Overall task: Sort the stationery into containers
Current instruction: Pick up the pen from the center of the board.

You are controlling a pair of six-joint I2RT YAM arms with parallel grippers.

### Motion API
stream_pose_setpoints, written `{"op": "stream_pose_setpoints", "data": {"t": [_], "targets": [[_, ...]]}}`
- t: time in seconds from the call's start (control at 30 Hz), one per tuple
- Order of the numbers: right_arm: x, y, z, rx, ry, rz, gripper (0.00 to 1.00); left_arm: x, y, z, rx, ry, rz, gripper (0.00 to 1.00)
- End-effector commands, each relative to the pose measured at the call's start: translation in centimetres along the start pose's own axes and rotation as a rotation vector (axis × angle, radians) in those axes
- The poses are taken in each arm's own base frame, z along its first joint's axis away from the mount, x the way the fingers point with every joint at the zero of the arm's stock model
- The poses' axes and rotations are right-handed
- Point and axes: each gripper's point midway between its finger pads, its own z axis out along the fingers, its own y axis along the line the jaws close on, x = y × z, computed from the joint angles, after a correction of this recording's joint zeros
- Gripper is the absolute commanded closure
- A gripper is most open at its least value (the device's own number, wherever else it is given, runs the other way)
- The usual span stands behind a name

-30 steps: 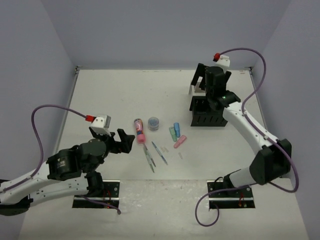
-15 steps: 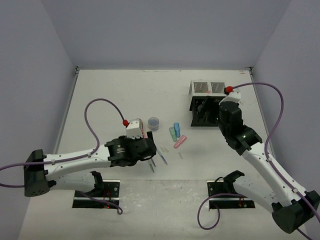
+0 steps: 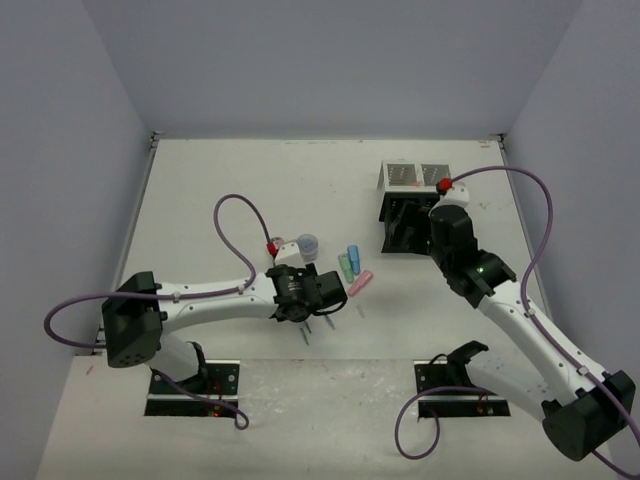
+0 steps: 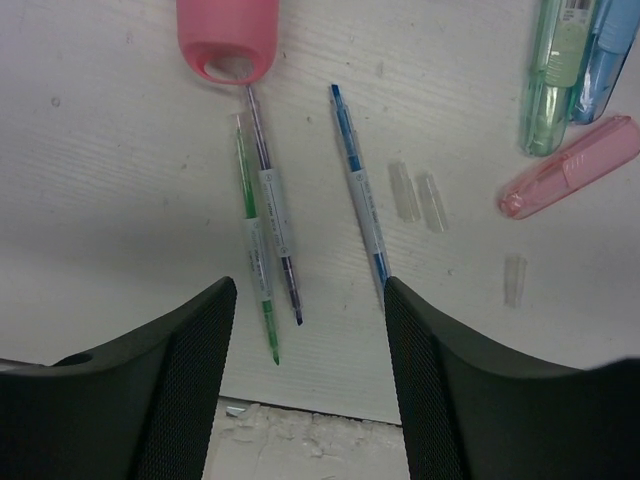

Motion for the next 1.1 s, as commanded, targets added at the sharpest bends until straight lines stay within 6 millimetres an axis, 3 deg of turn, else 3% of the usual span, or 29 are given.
{"op": "stream_pose_setpoints", "data": {"t": [0.0,0.13,0.33,0.77,1.07], "targets": [[-1.0,0.2,-0.7,-0.024,-0.051,0.029,0.01,-0.4,-2.5,-0.3,0.031,-0.008,-0.072,0.41],[-1.0,0.2,-1.0,-0.033,-0.066,0.038,0.01,-0.2,-3.8,0.1,0.015,-0.009,-0.058,0.55],[-0.8,0.4,-0.9,-0.041,-0.058,0.032,0.02,0.3,-4.8,1.3,-0.029,-0.004,-0.012,0.55],[-0.9,0.4,-1.2,-0.053,-0.066,0.032,0.02,2.2,-3.8,4.7,-0.112,0.048,0.026,0.59],[-0.6,0.6,-1.2,-0.067,-0.058,0.026,0.03,2.4,-3.2,6.8,-0.108,0.086,0.017,0.63]]}}
